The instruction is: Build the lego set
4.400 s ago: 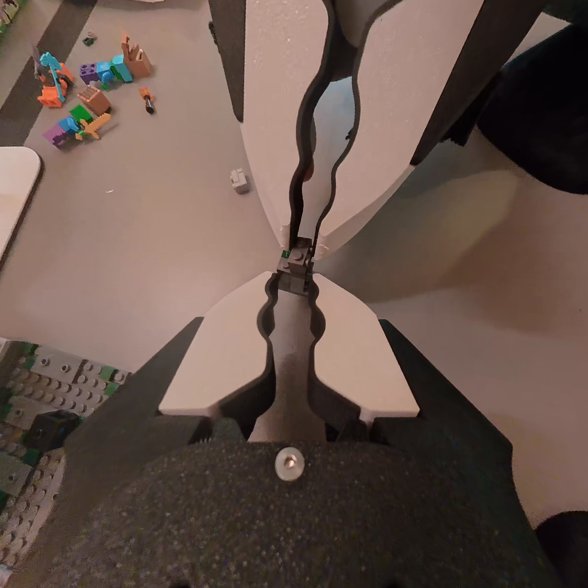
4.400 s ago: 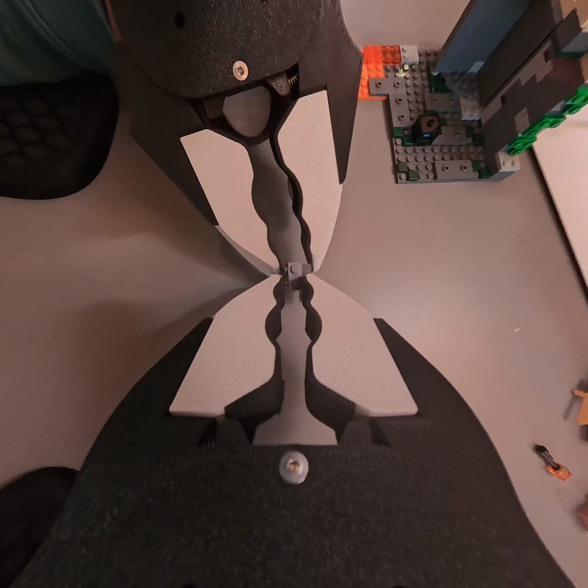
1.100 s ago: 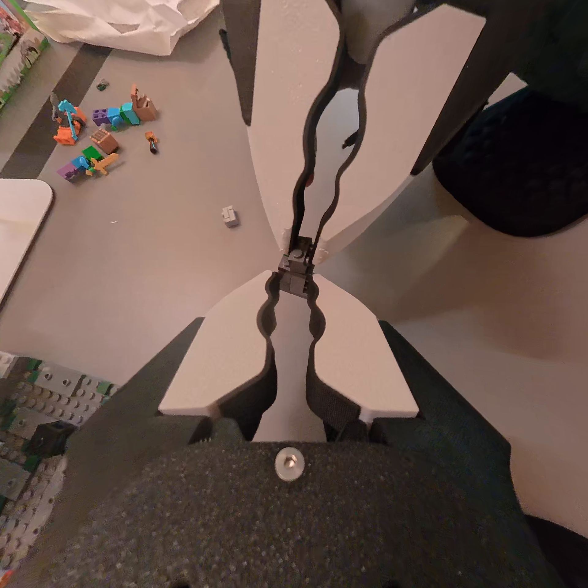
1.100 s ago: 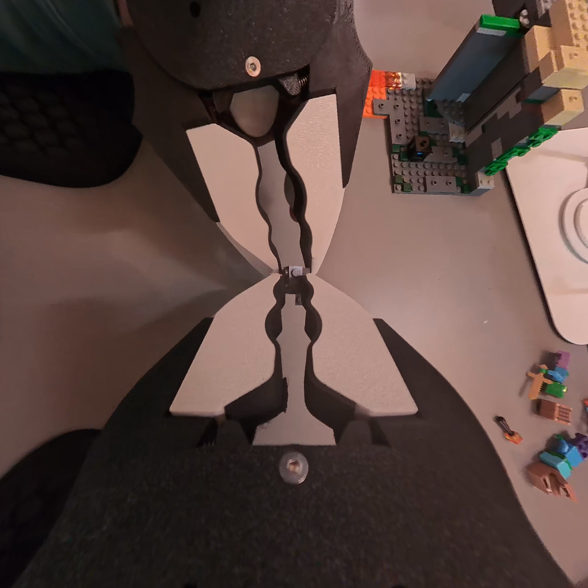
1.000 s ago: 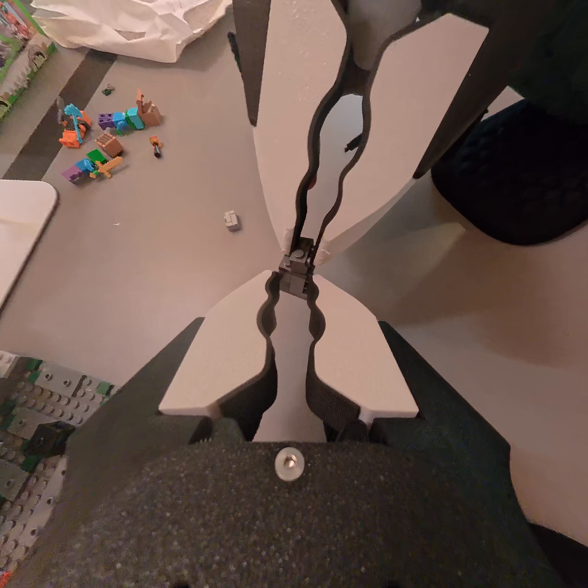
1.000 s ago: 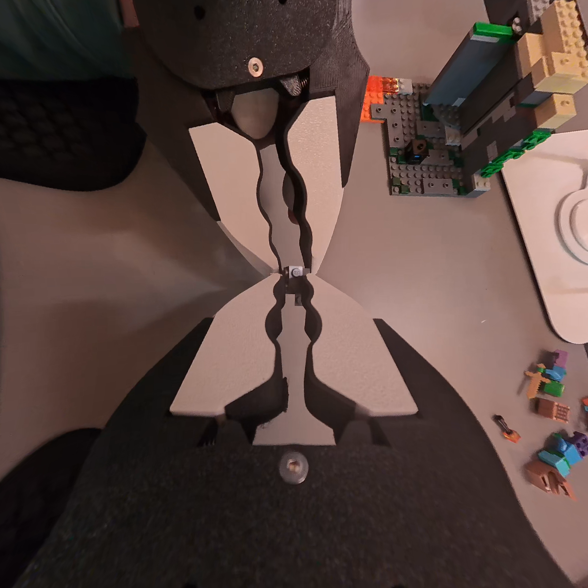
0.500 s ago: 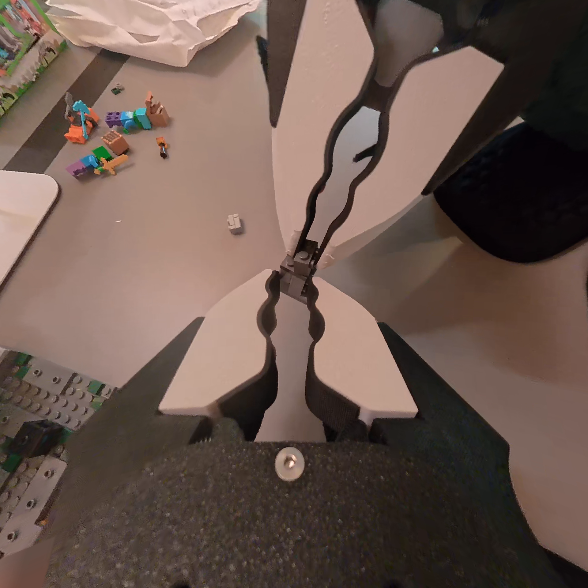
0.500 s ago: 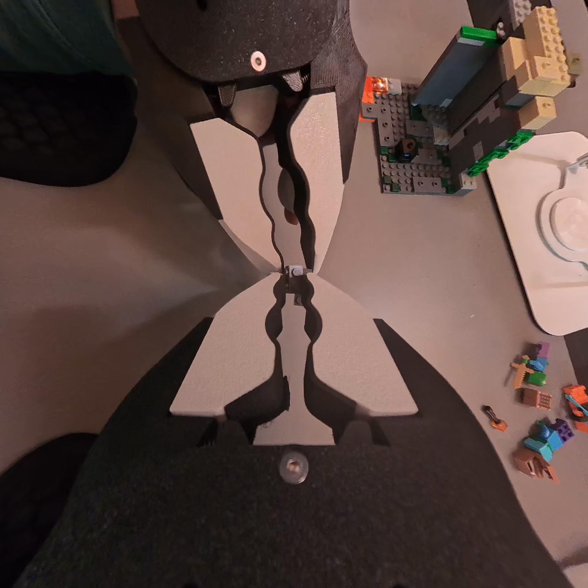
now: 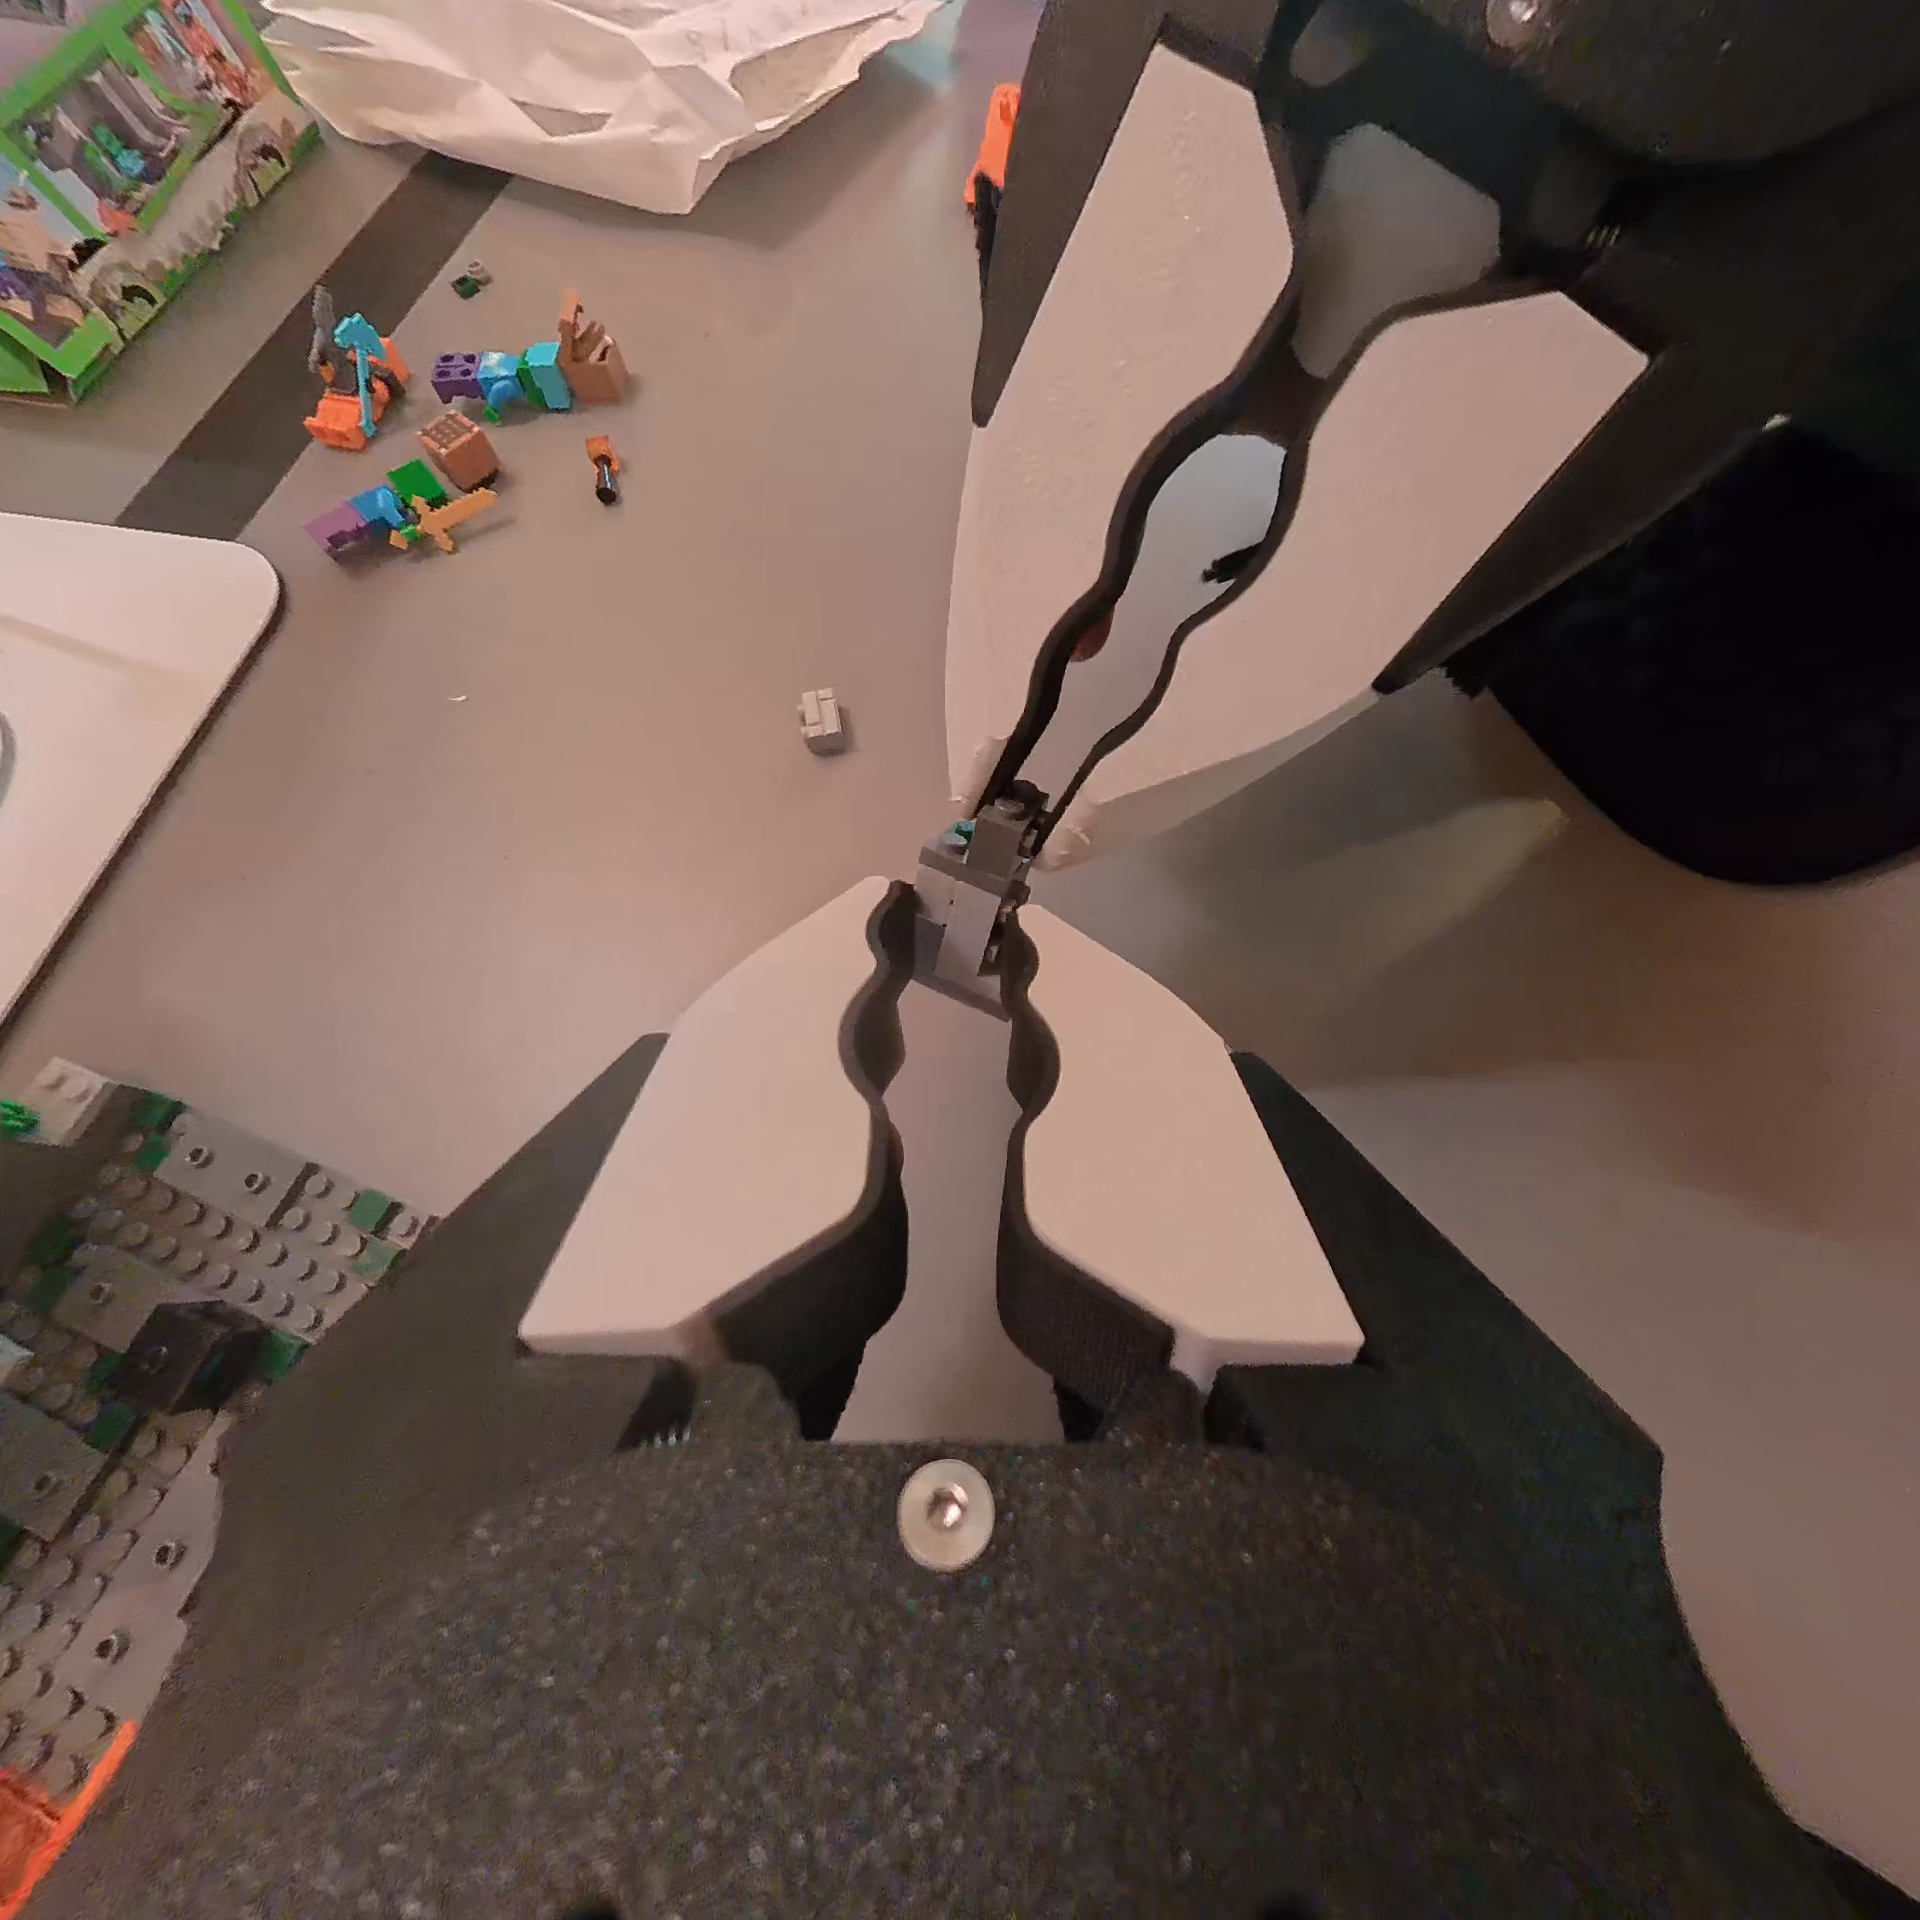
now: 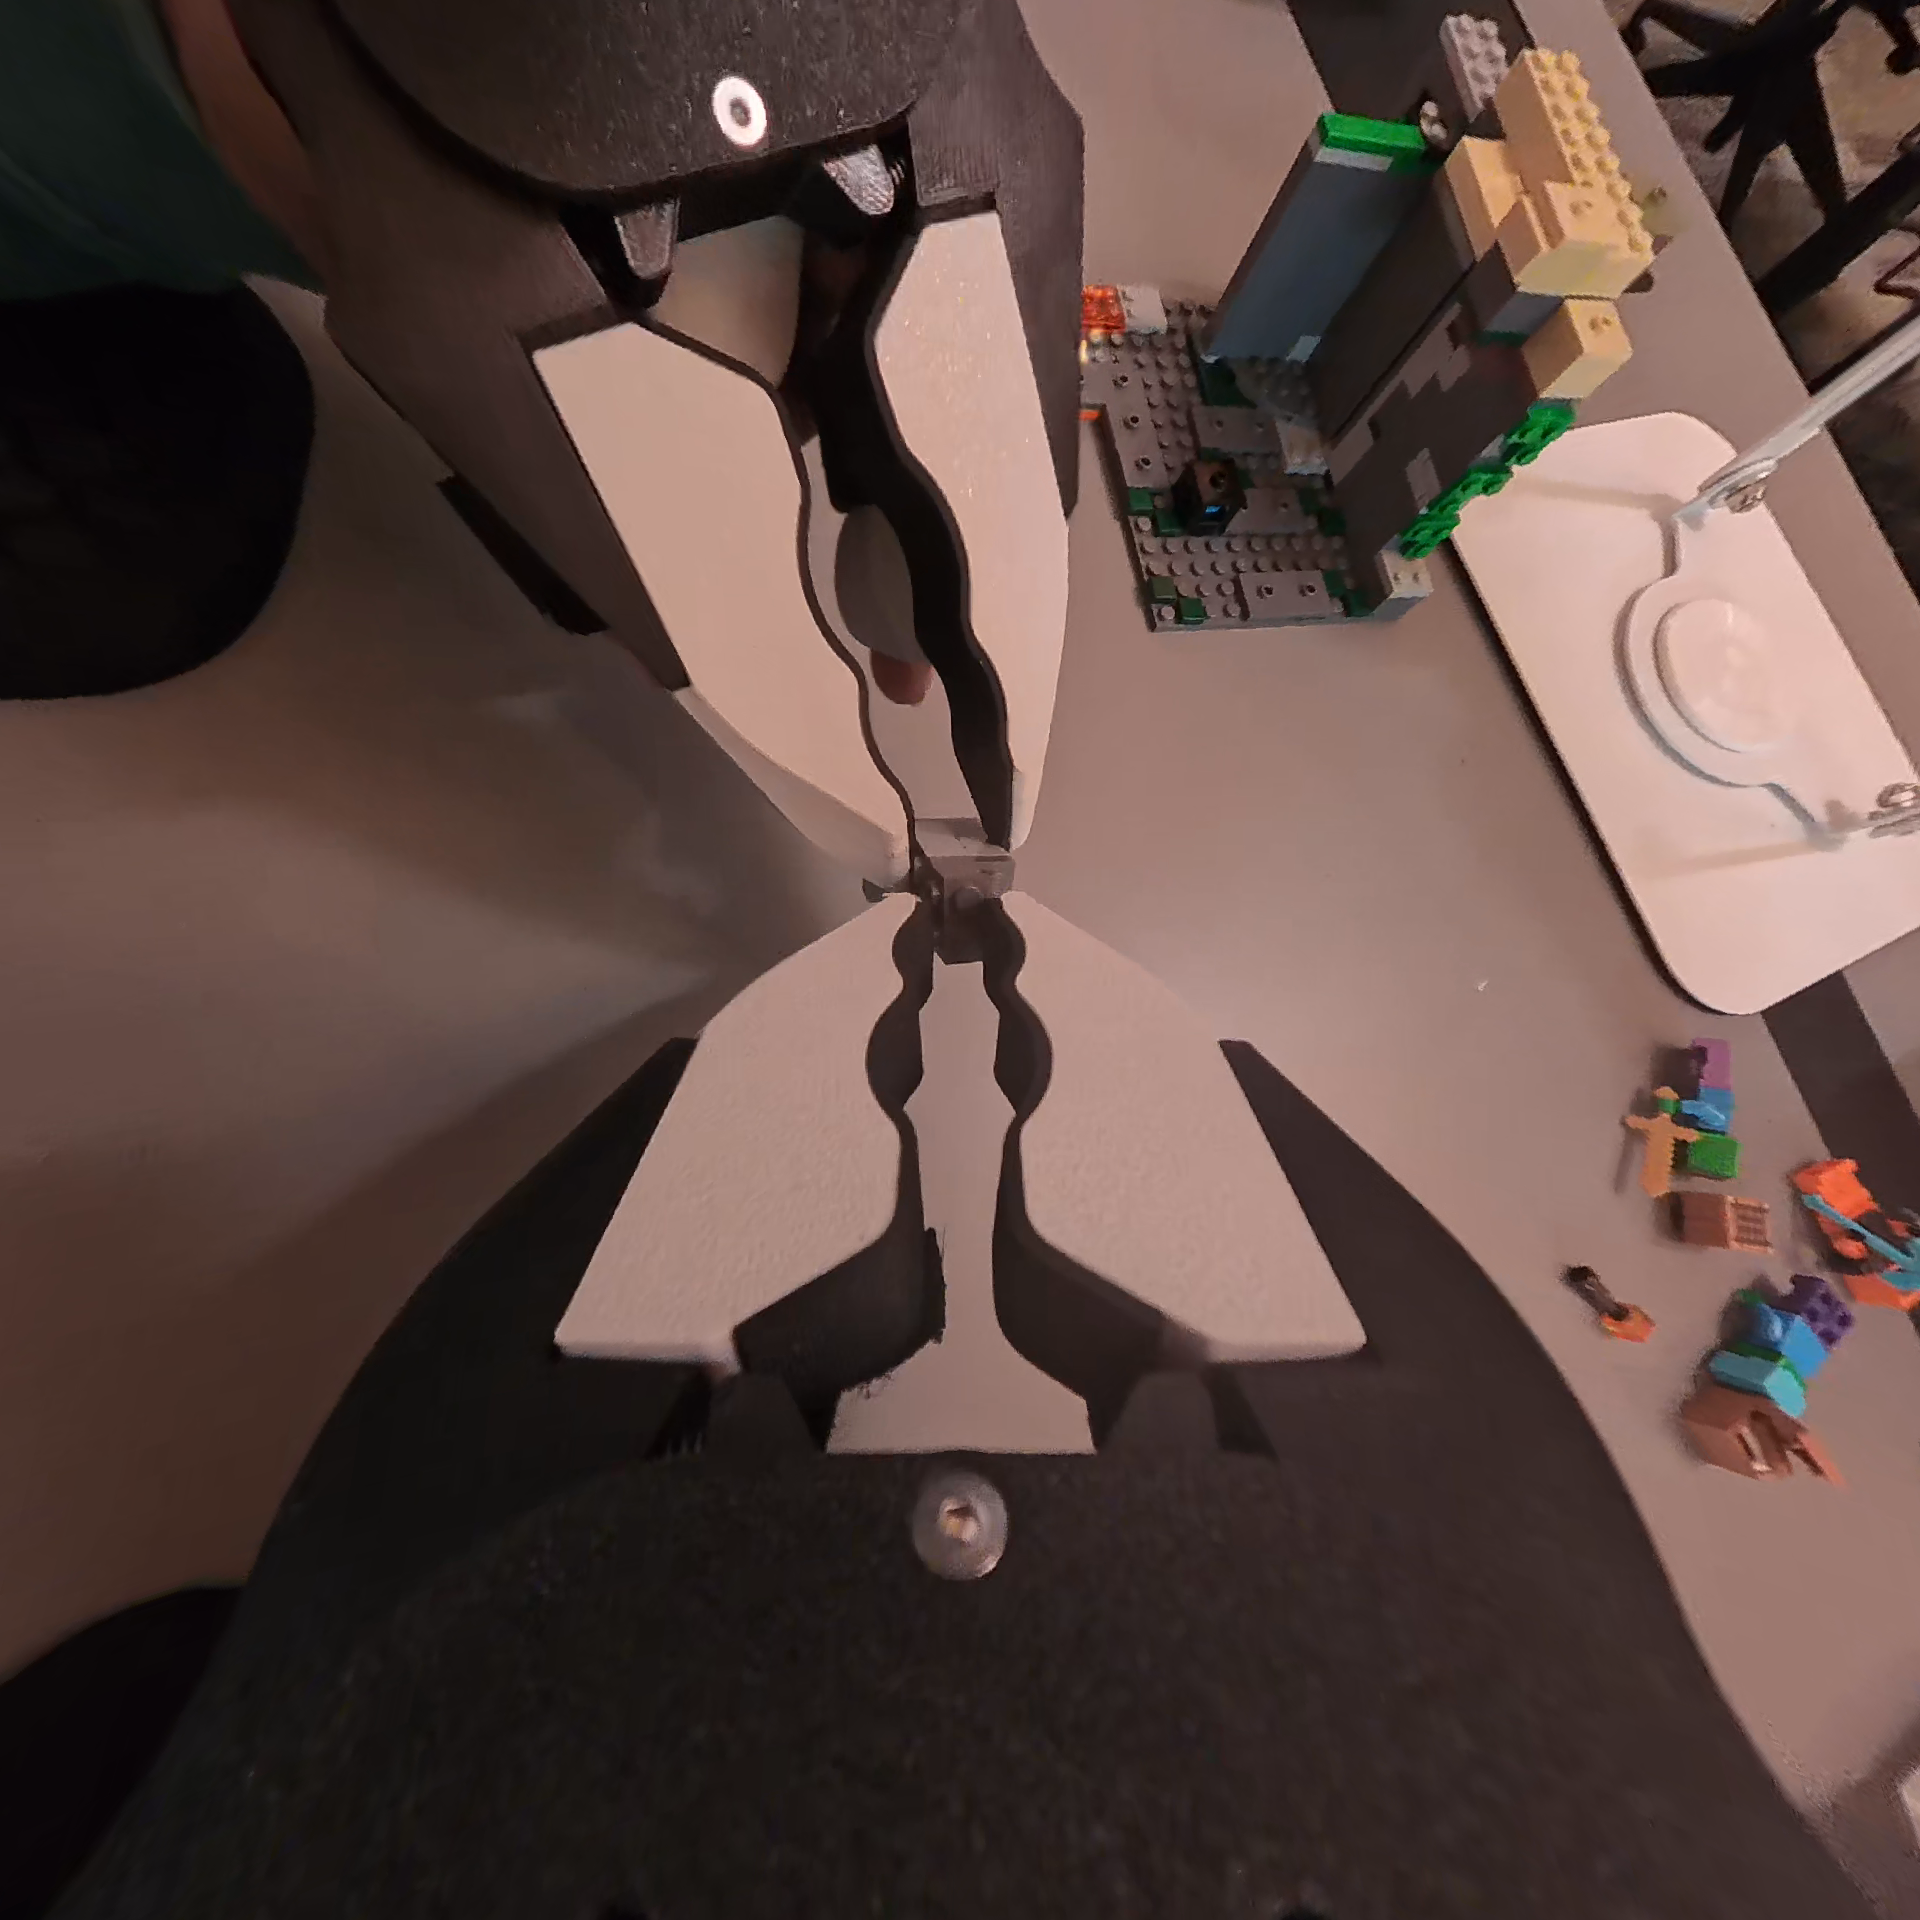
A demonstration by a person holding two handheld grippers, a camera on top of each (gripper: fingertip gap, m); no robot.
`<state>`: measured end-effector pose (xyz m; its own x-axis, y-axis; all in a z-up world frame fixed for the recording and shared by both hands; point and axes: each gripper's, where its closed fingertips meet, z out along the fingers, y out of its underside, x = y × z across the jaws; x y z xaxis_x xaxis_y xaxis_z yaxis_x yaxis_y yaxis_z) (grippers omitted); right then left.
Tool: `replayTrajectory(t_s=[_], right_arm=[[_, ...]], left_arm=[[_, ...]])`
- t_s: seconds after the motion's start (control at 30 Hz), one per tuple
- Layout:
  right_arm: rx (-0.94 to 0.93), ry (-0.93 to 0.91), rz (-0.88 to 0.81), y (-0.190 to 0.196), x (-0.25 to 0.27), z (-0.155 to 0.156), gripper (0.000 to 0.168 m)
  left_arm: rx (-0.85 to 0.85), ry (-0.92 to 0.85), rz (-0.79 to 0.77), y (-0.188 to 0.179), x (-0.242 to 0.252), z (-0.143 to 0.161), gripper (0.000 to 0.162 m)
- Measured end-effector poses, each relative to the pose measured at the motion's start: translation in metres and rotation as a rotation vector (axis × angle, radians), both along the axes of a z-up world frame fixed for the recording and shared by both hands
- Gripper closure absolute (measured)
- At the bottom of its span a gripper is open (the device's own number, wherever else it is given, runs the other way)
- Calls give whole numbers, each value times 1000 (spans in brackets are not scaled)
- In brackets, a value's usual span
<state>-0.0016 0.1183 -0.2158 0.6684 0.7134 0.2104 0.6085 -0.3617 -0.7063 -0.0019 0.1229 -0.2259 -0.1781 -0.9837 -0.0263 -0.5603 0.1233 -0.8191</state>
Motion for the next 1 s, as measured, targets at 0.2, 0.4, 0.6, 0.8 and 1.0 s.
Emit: replayTrajectory(t_s=[0.2,0.4,0.6,0.8,1.0], right_arm=[[24,134,-25,0,-1,8,159],[35,221,-52,2,-1,12,159],[21,256,-77,2,1,9,159],[17,277,-67,2,1,15,155],[7,314,-51,-1,2,21,150]], left_arm=[[-14,-36,4,0,1,7,147],[-15,-59,17,1,2,12,147],[-16,-66,17,2,2,13,147],[-33,-86,-4,3,2,15,145],[-33,-76,-20,2,0,14,145]])
